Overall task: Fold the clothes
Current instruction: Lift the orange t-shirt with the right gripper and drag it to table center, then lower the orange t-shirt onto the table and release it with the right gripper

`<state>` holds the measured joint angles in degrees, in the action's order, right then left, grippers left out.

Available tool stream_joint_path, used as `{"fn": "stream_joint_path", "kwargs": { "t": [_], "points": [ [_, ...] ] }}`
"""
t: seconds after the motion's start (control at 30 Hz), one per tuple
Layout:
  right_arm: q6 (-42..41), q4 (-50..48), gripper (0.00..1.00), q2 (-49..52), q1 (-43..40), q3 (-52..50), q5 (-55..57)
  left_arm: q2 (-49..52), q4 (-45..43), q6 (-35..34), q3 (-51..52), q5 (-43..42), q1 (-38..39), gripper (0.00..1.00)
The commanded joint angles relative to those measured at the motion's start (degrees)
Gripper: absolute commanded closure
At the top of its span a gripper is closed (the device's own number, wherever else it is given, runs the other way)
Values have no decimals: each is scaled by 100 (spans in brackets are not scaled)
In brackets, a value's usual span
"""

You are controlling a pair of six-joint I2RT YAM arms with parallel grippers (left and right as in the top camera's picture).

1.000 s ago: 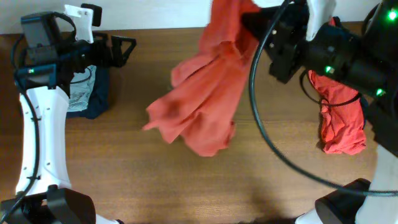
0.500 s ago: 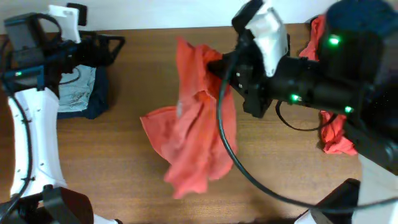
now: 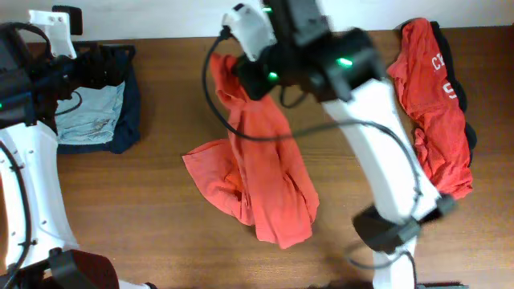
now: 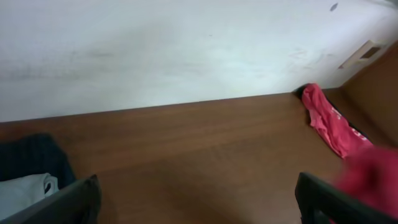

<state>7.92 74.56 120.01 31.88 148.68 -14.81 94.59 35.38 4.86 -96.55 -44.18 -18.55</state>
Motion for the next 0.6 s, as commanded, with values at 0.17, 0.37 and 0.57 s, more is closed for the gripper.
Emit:
{"fn": "stream_joint_path", "kwargs": {
  "t": [0.17, 0.37, 0.57],
  "points": [
    [-7, -1088, 96, 1320, -289, -15, -256, -140, 197, -50, -116, -87, -262, 1],
    [-431, -2164, 96, 1569, -584, -15, -260, -140, 284, -50, -116, -90, -256, 1],
    [-748, -2184, 23, 1537, -894, 168, -614, -140, 334, -44, -114, -103, -98, 1]
  ]
}}
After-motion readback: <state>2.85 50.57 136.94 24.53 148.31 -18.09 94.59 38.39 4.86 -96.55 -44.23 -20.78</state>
